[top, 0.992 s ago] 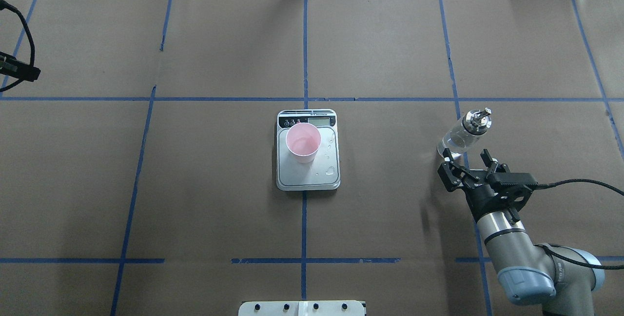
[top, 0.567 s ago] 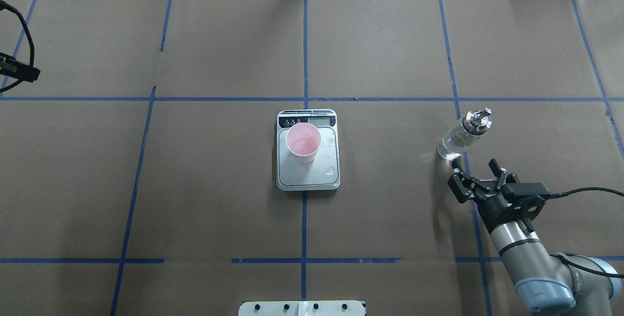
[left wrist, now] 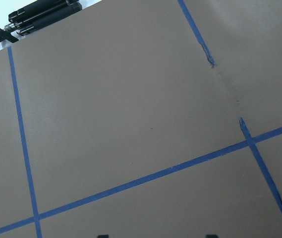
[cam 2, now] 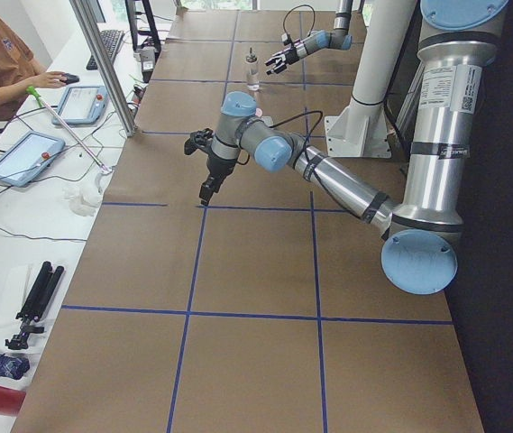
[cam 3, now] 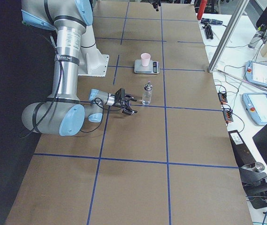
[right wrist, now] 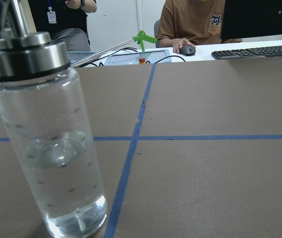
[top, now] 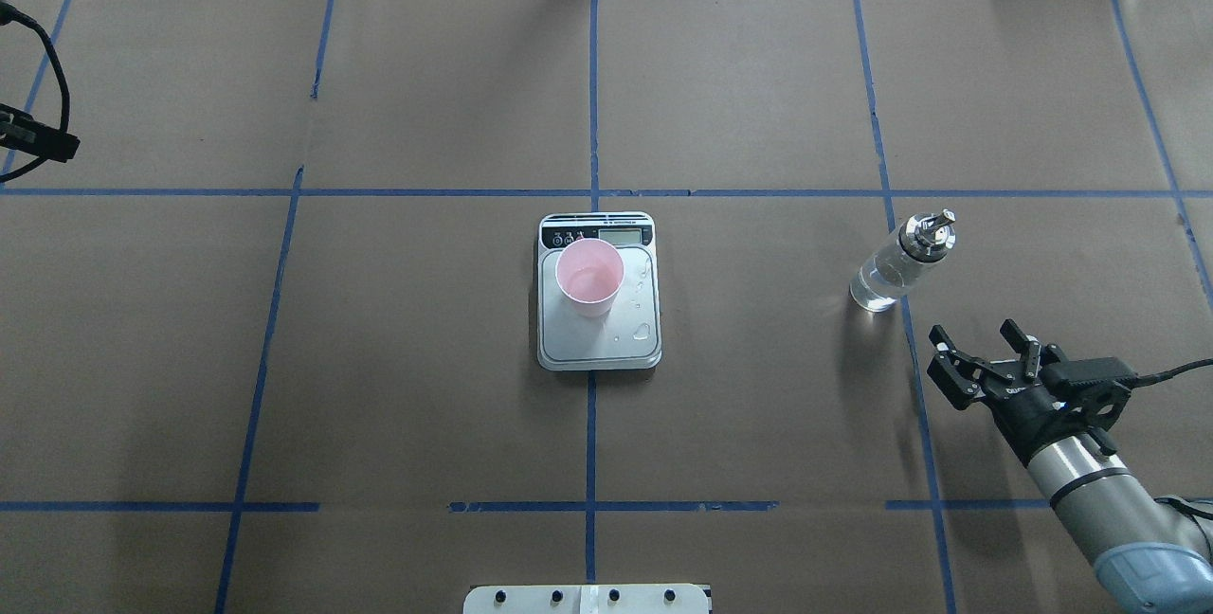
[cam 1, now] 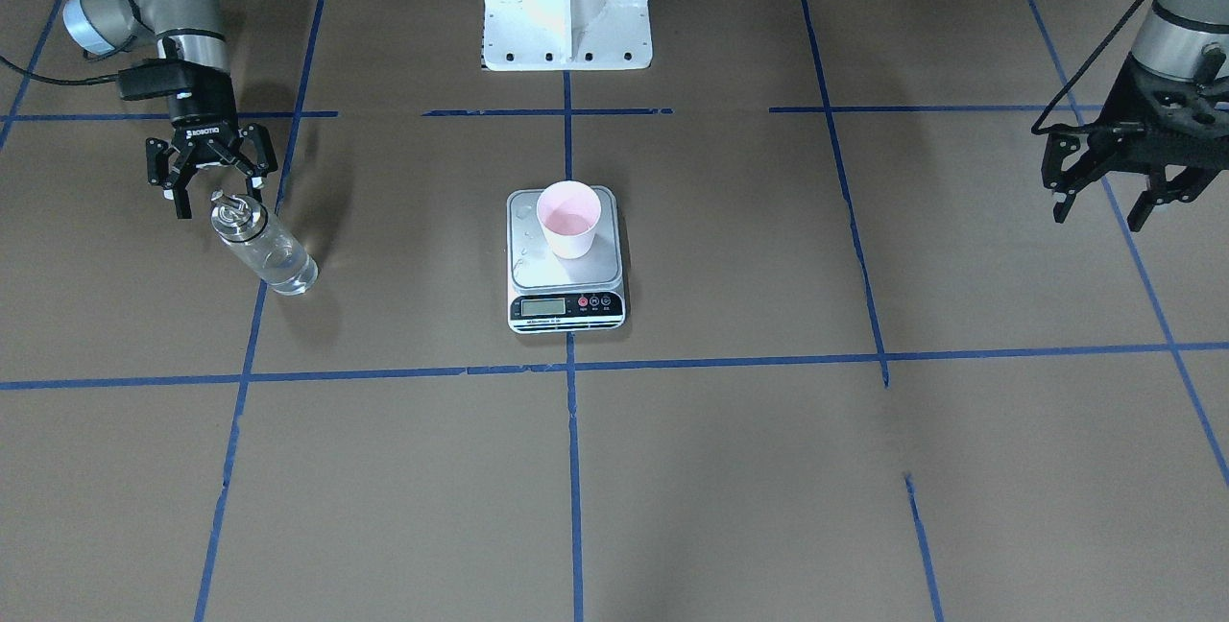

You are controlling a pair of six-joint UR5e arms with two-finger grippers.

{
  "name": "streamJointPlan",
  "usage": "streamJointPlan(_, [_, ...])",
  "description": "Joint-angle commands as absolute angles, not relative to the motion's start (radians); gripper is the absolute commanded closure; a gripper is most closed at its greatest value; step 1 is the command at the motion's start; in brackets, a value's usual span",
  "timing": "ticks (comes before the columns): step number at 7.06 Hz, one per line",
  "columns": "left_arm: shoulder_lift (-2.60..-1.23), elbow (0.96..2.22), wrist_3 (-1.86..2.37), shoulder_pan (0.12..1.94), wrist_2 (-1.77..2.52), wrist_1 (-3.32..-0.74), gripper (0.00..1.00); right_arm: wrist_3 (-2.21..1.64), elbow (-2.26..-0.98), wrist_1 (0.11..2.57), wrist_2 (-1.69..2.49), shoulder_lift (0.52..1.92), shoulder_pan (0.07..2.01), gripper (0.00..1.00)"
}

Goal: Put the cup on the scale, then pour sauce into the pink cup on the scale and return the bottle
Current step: 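Open the right gripper and pull it back from the bottle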

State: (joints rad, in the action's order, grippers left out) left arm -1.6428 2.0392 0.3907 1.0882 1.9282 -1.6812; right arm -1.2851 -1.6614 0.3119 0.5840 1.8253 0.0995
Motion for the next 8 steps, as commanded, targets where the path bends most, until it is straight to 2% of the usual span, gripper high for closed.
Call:
streamJointPlan(1, [-1.644, 2.036, 0.391, 1.088, 1.93, -1.681, 0.28, -1.253, -1.654, 0.258, 0.699, 1.856, 0.16, 0.0])
streamJointPlan(4, [-1.646, 2.033, 0.408, 1.085, 1.931, -1.681, 0.28, -1.208, -1.657, 0.252, 1.166, 1.832, 0.51, 0.0])
streamJointPlan(8, [-1.649, 2.008, 0.405, 1.085, 1.997, -1.687, 0.28, -0.962, -1.537, 0.346, 1.876, 1.702, 1.034, 0.0])
